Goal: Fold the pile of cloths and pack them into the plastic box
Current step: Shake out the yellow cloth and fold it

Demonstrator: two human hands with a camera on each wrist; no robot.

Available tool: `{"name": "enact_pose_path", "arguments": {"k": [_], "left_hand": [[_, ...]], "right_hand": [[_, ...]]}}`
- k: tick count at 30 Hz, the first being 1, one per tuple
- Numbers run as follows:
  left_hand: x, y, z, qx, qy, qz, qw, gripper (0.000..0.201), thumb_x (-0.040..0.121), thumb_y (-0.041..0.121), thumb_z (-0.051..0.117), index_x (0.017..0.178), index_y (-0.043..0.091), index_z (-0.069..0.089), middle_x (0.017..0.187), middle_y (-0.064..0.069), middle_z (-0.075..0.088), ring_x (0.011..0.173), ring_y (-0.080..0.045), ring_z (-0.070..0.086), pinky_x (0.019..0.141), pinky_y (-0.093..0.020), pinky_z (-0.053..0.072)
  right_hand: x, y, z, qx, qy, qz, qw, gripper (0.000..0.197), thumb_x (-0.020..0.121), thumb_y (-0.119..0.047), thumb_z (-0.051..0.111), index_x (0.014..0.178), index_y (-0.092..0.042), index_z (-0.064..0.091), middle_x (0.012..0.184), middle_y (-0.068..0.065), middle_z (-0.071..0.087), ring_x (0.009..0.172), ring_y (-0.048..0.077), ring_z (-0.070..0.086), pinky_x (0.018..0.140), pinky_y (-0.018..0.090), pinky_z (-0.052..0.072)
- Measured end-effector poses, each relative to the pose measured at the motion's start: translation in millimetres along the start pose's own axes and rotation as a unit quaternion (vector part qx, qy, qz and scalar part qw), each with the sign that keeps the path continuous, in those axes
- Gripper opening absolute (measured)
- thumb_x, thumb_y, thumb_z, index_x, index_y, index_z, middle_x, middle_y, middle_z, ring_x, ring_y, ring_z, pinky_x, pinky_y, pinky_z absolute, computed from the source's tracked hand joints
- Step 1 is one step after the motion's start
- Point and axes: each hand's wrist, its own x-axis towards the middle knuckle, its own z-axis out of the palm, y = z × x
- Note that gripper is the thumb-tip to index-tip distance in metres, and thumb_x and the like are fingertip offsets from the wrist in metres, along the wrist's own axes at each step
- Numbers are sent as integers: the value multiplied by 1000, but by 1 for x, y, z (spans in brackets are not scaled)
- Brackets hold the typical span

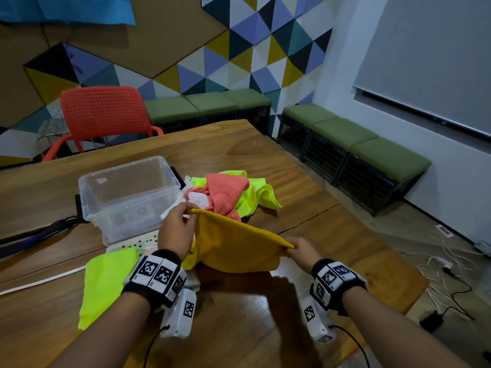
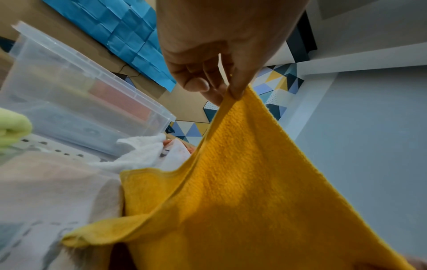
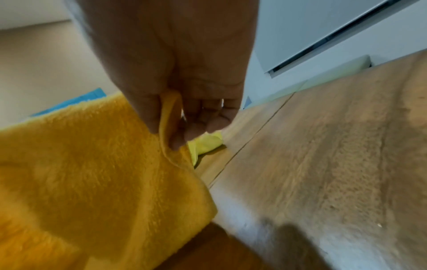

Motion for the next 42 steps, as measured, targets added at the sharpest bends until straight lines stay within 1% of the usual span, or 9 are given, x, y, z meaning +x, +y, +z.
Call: {"name": "enact_pose_path", "arguments": {"k": [4,6,10,13,22,28,34,38,42], "left_hand": [[5,1,-4,6,-4,-2,1000,10,91,15,56,95,23,62,99,-2,64,86,-24,61,83,-41,52],[4,2,-3,11,-4,5,1000,16,91,14,55,103,20,62,104,-4,64,83,-20,60,82,-38,52],[2,7,2,55,-32,19,998,19,93,14,52,108,20,63,109,-4,65,86,-21,62,82,-36,51],[1,15,3,98,-45,22,994,20,94,19,51,108,25,63,106,-2,68,91,-22,63,80,-36,52],[2,45,-12,80,2,93,992,24,95,13,48,111,18,64,113,-5,65,101,-24,60,85,-36,48],[2,51,-12,48,7,94,994,20,91,9,53,104,11,67,108,-9,65,99,-22,58,87,-31,45],[5,51,-18,70,-6,96,993,21,92,12,54,109,10,67,111,-10,64,99,-23,58,88,-32,45],[2,41,-15,66,-2,71,995,20,91,14,56,106,9,68,105,-11,66,93,-24,59,87,-37,49],[2,41,-14,66,16,64,996,19,92,16,55,105,7,66,103,-10,65,86,-17,54,78,-29,44]], "right_hand": [[-1,-9,-21,79,23,-47,996,29,89,-6,58,118,-5,61,98,2,61,91,12,56,74,17,44],[-1,-14,-30,100,31,-62,993,36,87,-9,61,123,-9,58,109,3,58,104,15,53,83,20,44],[3,-20,-37,22,94,-90,991,36,86,7,55,118,-6,62,118,12,60,109,20,54,92,25,44],[0,-25,-45,-38,157,-112,980,30,87,-2,58,116,-9,65,118,13,60,102,18,54,84,24,42],[-32,-52,-95,10,311,-178,933,28,93,-4,51,116,-9,65,116,12,61,106,21,55,93,31,44],[-42,-55,-105,-81,318,-182,927,32,90,-4,55,121,-10,62,99,4,51,89,16,48,88,39,50],[-35,-56,-106,-179,259,-129,940,27,93,-8,52,117,-13,63,116,11,58,105,27,56,91,39,49],[-22,-58,-95,-65,274,-83,956,13,94,-15,52,102,-17,61,101,14,62,89,30,61,84,45,53],[-13,-64,-90,94,213,-43,972,16,95,-8,49,105,-12,60,113,16,58,107,32,57,92,46,51]]}}
